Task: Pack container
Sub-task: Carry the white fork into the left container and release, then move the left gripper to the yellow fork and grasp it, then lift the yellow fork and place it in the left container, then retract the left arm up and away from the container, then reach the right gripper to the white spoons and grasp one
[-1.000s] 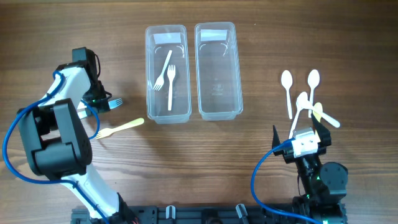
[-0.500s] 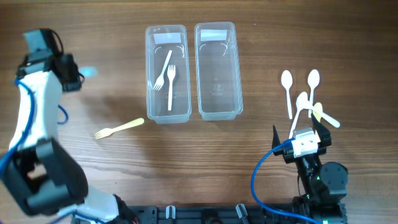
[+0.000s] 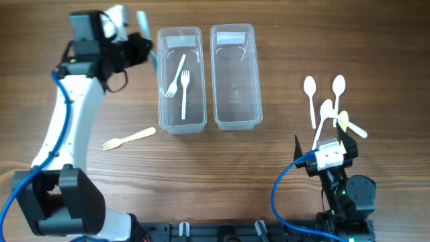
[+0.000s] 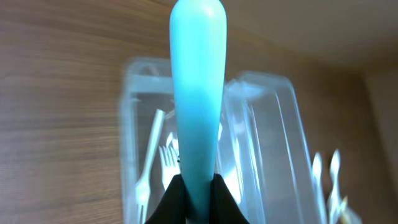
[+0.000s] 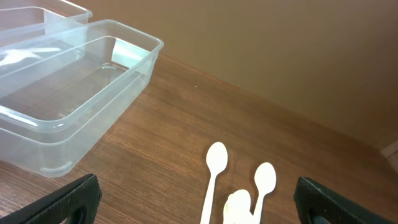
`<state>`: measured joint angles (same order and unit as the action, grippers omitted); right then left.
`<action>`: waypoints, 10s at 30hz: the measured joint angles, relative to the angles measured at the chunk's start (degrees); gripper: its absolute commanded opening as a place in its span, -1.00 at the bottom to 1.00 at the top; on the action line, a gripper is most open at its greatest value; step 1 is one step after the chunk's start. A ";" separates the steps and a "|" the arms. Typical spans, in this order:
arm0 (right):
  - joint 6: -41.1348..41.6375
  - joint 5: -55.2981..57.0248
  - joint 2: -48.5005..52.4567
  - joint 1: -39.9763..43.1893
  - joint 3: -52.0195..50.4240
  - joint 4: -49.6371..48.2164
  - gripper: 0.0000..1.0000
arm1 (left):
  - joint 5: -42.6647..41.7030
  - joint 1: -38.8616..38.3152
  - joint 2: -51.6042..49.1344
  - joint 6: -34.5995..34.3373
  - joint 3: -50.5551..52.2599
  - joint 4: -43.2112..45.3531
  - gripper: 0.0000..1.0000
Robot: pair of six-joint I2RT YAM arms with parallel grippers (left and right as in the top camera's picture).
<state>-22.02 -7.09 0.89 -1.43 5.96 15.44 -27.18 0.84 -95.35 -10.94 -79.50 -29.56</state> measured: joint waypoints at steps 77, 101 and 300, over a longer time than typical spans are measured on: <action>-0.02 0.00 0.00 0.00 0.00 0.00 0.99 | 34.73 1.25 0.00 -87.25 24.06 -23.52 0.57; 0.00 0.00 0.00 0.00 0.00 0.00 0.99 | 39.39 4.98 0.00 -81.24 28.41 -14.58 0.09; -17.81 -6.10 99.78 24.57 64.81 33.07 0.11 | 21.35 20.57 10.95 -21.51 20.92 17.77 0.99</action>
<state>-39.83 -13.19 100.66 23.14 70.76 48.51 -5.82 21.41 -84.40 -32.45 -58.59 -11.79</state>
